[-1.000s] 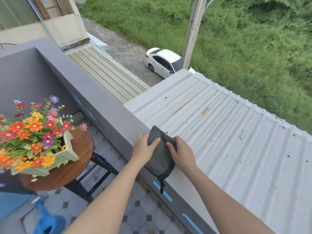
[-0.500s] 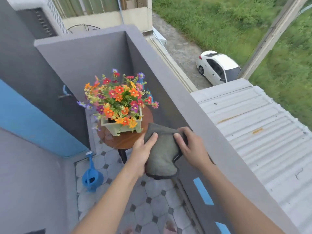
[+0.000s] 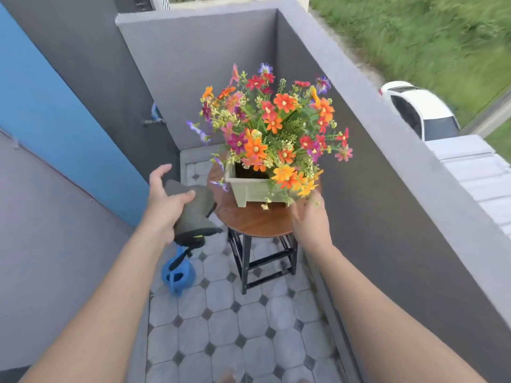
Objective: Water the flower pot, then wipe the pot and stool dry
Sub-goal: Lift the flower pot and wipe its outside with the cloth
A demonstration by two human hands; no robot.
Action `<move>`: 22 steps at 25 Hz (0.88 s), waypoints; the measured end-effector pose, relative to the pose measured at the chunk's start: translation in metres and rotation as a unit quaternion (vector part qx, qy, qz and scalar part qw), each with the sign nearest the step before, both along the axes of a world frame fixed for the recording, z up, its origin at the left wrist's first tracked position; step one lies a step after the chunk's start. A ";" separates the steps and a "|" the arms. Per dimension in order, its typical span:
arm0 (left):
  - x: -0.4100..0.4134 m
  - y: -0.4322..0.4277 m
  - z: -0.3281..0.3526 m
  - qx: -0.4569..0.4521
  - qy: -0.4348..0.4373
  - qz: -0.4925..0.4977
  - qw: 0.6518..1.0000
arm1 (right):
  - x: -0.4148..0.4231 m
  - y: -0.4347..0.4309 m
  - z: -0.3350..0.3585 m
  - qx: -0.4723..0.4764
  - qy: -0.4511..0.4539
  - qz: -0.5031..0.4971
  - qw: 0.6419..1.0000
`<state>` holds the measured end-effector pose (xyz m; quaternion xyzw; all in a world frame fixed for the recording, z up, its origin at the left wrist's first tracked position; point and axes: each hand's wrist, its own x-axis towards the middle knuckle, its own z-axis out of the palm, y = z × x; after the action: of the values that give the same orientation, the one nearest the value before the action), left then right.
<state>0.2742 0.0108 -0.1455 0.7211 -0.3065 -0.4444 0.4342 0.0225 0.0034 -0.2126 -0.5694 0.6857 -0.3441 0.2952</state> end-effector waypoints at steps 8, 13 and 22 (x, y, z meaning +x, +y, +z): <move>-0.047 -0.042 -0.050 0.039 -0.141 -0.174 0.974 | 0.010 -0.034 -0.035 -0.023 0.069 0.000 0.997; -0.058 -0.042 -0.052 -0.017 -0.235 -0.205 0.950 | 0.006 -0.037 -0.033 0.000 0.056 -0.005 0.998; -0.054 -0.046 -0.070 -0.116 -0.317 -0.227 0.914 | 0.012 -0.035 -0.057 -0.112 -0.006 -0.017 0.994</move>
<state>0.2199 -0.0348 -0.2150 0.6801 -0.6323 -0.2408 0.2823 0.0340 -0.0316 -0.2693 -0.5850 0.6507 -0.4271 0.2278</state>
